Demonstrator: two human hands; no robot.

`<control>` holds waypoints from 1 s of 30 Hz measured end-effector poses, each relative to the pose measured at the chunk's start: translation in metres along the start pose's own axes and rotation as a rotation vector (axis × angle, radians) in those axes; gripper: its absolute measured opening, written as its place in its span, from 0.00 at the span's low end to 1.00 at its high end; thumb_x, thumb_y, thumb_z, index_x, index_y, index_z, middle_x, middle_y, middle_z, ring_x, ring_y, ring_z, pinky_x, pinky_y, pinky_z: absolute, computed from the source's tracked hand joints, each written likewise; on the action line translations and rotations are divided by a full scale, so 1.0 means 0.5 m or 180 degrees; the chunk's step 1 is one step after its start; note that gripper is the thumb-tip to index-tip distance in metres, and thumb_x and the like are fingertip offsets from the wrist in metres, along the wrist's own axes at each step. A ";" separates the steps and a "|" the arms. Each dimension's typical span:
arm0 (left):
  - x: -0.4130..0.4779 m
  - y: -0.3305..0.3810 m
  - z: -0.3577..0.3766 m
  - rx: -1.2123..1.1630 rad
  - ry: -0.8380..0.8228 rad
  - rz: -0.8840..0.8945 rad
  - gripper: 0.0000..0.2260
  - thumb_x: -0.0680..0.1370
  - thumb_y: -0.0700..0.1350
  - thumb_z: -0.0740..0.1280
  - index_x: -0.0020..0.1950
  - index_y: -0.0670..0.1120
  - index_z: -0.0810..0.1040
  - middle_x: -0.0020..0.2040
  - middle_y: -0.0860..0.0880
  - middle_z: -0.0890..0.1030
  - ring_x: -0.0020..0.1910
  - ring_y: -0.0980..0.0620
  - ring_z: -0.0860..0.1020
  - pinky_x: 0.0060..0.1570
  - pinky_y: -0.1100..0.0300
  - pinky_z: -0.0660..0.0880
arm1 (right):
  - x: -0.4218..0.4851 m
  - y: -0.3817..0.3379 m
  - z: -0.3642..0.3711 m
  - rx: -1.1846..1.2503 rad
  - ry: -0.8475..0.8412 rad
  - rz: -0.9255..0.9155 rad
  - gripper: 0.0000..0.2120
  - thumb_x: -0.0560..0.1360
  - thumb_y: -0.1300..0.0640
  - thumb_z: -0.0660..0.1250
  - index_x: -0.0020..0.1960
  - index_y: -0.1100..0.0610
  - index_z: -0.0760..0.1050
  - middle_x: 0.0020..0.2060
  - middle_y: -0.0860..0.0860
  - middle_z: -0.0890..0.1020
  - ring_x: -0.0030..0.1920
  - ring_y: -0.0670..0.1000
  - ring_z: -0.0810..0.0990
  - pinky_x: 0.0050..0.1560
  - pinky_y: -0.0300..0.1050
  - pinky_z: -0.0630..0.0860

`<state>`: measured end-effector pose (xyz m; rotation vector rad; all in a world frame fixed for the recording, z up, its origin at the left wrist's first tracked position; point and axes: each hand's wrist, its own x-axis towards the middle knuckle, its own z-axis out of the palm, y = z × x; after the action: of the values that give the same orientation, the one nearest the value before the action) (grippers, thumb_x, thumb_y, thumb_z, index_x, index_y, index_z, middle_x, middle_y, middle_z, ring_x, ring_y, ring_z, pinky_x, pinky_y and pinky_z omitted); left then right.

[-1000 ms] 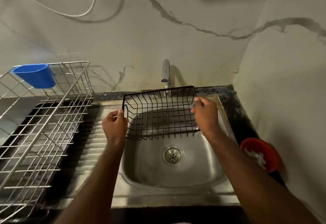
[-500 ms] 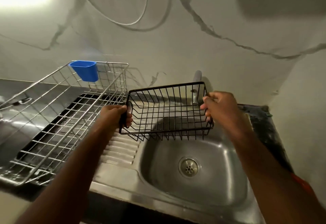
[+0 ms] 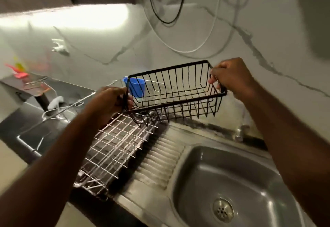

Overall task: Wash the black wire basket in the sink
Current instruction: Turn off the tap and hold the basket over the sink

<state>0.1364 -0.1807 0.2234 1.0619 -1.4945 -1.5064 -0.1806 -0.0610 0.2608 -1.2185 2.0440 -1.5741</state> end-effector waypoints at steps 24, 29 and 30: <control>0.118 -0.146 -0.330 0.0214 0.0600 -0.1296 0.05 0.82 0.39 0.64 0.53 0.37 0.74 0.50 0.34 0.81 0.45 0.39 0.83 0.40 0.52 0.83 | 0.246 -0.010 0.653 -0.1110 -0.1565 0.0355 0.04 0.76 0.69 0.65 0.46 0.70 0.77 0.34 0.63 0.80 0.25 0.53 0.75 0.29 0.45 0.74; 0.150 -0.195 -0.320 0.0369 0.0518 -0.1688 0.07 0.83 0.39 0.60 0.52 0.35 0.74 0.48 0.34 0.83 0.42 0.40 0.84 0.41 0.50 0.83 | 0.259 0.043 0.721 -0.1477 -0.1640 0.0508 0.08 0.77 0.67 0.60 0.51 0.69 0.75 0.39 0.62 0.83 0.30 0.56 0.78 0.37 0.51 0.79; 0.156 -0.203 -0.313 0.0449 0.0519 -0.1730 0.08 0.83 0.39 0.59 0.53 0.34 0.74 0.46 0.34 0.83 0.39 0.41 0.85 0.38 0.51 0.83 | 0.257 0.050 0.732 -0.1594 -0.1695 0.0533 0.08 0.78 0.67 0.58 0.51 0.68 0.75 0.39 0.62 0.83 0.30 0.56 0.78 0.35 0.49 0.77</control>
<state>0.2567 -0.3079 0.1220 1.7347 -1.2690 -1.6325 -0.0257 -0.3961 0.1387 -1.3886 2.1415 -0.5771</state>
